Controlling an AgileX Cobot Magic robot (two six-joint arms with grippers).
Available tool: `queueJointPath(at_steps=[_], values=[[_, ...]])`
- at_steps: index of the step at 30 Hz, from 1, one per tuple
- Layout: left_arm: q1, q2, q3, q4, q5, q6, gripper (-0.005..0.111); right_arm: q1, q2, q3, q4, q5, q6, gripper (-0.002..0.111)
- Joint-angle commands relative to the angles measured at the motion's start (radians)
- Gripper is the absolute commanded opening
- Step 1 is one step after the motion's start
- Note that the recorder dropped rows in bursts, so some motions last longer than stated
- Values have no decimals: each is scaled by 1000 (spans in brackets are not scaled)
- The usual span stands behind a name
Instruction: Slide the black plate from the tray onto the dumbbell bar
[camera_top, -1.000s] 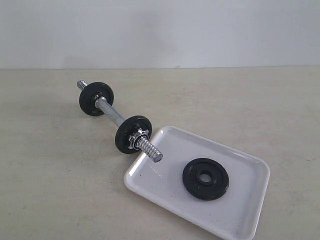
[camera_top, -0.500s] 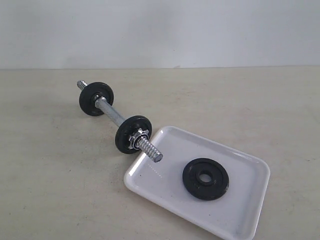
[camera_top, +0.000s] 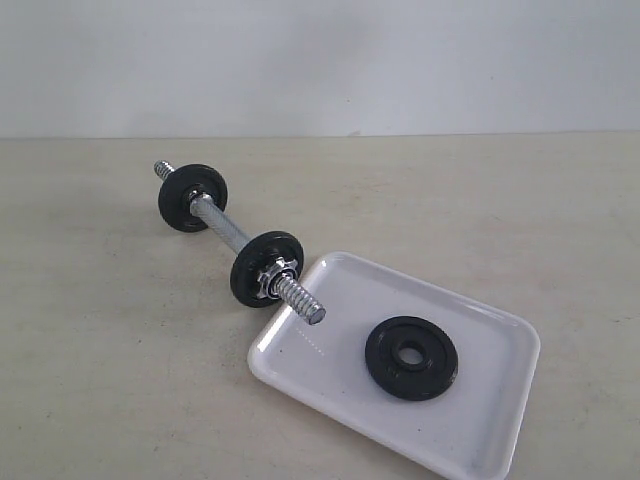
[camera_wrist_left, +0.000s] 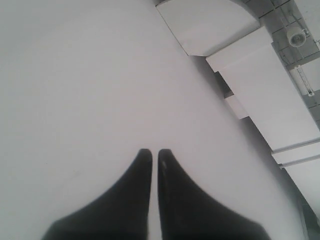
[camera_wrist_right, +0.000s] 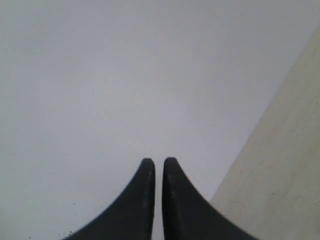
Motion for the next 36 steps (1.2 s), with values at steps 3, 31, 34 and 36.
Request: queueJointPath(at_steps=[3, 31, 34, 36], values=[[-3, 1, 4, 8, 26, -1, 4, -1, -4, 5, -6, -2, 1, 3], [-3, 340, -695, 1296, 668, -770, 4, -1, 444, -946, -80, 826, -730, 3], [-3, 476, -713, 1711, 643, -1155, 4, -1, 549, -946, -156, 893, -720, 3], [-3, 542, -704, 1711, 617, -1190, 4, -1, 595, -946, -206, 923, -711, 3]])
